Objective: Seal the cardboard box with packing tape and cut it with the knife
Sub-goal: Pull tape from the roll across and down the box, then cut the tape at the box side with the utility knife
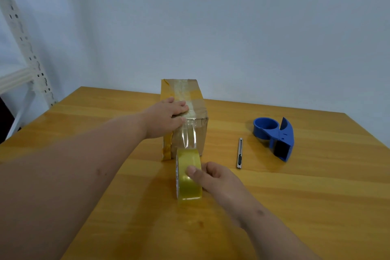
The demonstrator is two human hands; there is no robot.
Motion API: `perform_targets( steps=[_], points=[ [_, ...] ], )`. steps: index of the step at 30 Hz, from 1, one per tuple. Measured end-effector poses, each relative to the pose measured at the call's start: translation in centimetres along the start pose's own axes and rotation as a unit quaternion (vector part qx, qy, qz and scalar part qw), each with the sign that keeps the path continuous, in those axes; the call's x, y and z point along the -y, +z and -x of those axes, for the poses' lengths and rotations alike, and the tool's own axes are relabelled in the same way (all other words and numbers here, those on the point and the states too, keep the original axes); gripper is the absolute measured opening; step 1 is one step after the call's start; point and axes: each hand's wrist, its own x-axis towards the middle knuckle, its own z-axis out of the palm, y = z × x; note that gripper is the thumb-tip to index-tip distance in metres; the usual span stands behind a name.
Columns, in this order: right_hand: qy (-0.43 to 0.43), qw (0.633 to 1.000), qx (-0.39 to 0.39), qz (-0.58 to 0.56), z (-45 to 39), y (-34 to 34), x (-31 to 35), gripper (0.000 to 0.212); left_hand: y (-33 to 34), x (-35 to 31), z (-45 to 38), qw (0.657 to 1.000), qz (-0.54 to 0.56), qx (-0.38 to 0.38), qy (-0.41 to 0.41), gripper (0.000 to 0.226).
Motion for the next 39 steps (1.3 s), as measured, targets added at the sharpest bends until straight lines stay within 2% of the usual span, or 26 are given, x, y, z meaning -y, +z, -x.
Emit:
perform_targets(
  steps=[2, 4, 7, 10, 12, 14, 18, 21, 23, 24, 27, 30, 32, 34, 36, 39],
  points=[
    [0.008, 1.0, -0.024, -0.008, -0.2, -1.3, -0.5, 0.062, 0.2, 0.1, 0.0, 1.0, 0.007, -0.008, 0.003, 0.051],
    [0.027, 0.996, -0.089, 0.0, -1.4, -2.9, -1.1, 0.049, 0.4, 0.3, -0.1, 1.0, 0.007, -0.015, 0.009, 0.052],
    [0.074, 0.969, -0.178, 0.157, -4.2, -5.3, -2.4, 0.037, 0.5, 0.4, -0.1, 1.0, 0.007, -0.019, 0.017, 0.053],
    [0.122, 0.926, -0.221, 0.282, -6.7, -6.6, -3.4, 0.041, 0.5, 0.5, -0.2, 1.0, 0.005, -0.015, 0.019, 0.052],
    [0.148, 0.906, -0.229, 0.324, -7.9, -6.8, -3.7, 0.049, 0.6, 0.6, -0.2, 1.0, 0.0, -0.014, 0.017, 0.055],
    [0.167, 0.893, -0.22, 0.355, -8.9, -6.7, -3.7, 0.049, 0.6, 0.7, -0.1, 1.0, -0.012, -0.012, 0.02, 0.068],
    [0.18, 0.895, -0.203, 0.353, -9.4, -6.9, -3.1, 0.013, 0.6, 0.7, 0.2, 0.998, -0.05, 0.015, 0.024, 0.105],
    [0.195, 0.898, -0.192, 0.345, -9.1, -7.5, -3.1, 0.014, 0.5, 0.6, 0.3, 0.997, -0.061, 0.033, 0.017, 0.12],
    [0.192, 0.902, -0.211, 0.325, -8.7, -8.0, -3.4, 0.006, 0.5, 0.6, 0.3, 0.997, -0.069, 0.039, 0.017, 0.125],
    [0.185, 0.905, -0.228, 0.309, -8.5, -8.2, -3.5, 0.001, 0.6, 0.6, 0.3, 0.997, -0.07, 0.04, 0.016, 0.126],
    [0.123, 0.925, -0.265, 0.244, -7.3, -8.8, -3.1, 0.009, 0.6, 0.8, 0.2, 0.997, -0.064, 0.04, 0.012, 0.128],
    [-0.029, 0.952, -0.252, 0.17, -5.0, -8.5, -1.1, 0.007, 0.7, 0.9, 0.2, 0.997, -0.059, 0.04, 0.012, 0.127],
    [-0.12, 0.956, -0.209, 0.17, -2.9, -7.9, 0.7, 0.002, 0.7, 0.9, 0.2, 0.998, -0.055, 0.038, 0.011, 0.126],
    [-0.185, 0.944, -0.166, 0.218, -1.4, -7.3, 2.1, 0.008, 0.7, 0.9, 0.2, 0.998, -0.054, 0.036, 0.011, 0.125],
    [-0.211, 0.922, -0.137, 0.293, -0.9, -6.9, 2.9, 0.01, 0.7, 1.0, 0.2, 0.998, -0.053, 0.036, 0.012, 0.125],
    [-0.238, 0.879, -0.145, 0.387, -1.2, -6.4, 3.5, 0.011, 0.7, 1.0, 0.2, 0.998, -0.056, 0.037, 0.013, 0.125]
  ],
)
